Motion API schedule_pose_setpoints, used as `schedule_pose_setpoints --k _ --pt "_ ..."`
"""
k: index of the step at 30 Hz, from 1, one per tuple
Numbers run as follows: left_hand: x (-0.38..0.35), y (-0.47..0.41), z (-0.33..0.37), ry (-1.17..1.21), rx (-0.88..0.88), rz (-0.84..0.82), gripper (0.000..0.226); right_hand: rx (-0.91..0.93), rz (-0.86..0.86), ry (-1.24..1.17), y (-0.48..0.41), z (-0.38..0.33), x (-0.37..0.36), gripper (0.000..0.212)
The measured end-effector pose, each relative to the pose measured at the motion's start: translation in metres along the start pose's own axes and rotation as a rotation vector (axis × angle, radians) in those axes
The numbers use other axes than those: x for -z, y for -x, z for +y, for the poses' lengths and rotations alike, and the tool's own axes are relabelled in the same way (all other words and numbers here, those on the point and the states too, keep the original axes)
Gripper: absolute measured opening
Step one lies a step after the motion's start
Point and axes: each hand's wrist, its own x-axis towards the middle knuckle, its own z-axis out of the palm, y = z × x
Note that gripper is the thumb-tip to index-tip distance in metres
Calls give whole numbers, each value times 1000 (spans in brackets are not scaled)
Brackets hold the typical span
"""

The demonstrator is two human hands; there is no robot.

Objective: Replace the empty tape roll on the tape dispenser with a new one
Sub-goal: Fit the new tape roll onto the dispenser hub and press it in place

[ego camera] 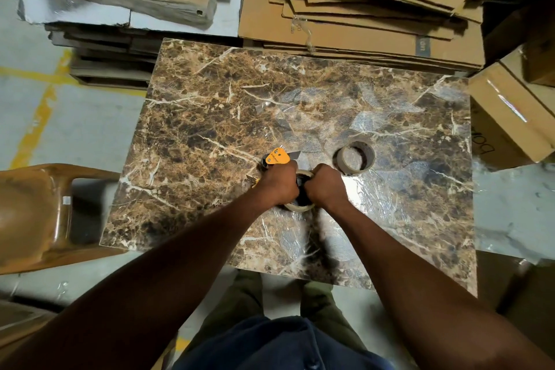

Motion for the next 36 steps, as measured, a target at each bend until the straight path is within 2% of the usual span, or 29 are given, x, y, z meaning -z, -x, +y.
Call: schedule_pose_setpoints --k 5,7,11,14,17,19,21,23,25,27,28,30,33,36 --pt "3 5 2 -39 -2 111 29 -73 41 115 10 -22 2 38" --pt "6 8 2 -69 10 152 26 -103 16 97 14 -28 6 33" --pt "18 13 5 -64 46 175 32 -143 -58 -89 17 -34 20 32" --pt "33 18 0 -13 30 120 16 -133 -175 -404 26 -33 41 36" --pt "47 24 -12 138 8 97 18 -99 -432 -668 40 -20 71 19" --pt "54 27 -16 293 -30 52 29 -41 -522 -741 46 -10 85 17" --pt "60 33 -16 466 -79 -15 44 2 -478 -764 53 -6 90 19" --pt "61 35 -20 570 -125 -30 52 44 -351 -757 57 -3 90 24" --pt "58 37 -23 568 -126 54 44 139 -184 -590 60 -2 86 33" --pt "53 37 -23 681 -53 102 31 290 -14 -177 64 -1 73 24" --pt "51 39 -20 790 -16 56 29 377 80 41 69 -2 62 18" --pt "44 42 -15 946 27 -87 41 523 225 294 78 -4 35 8" --pt "34 41 -16 823 35 -115 42 576 244 425 81 -2 -2 11" --pt "32 38 -22 645 -11 -43 33 545 198 310 88 -2 -4 21"
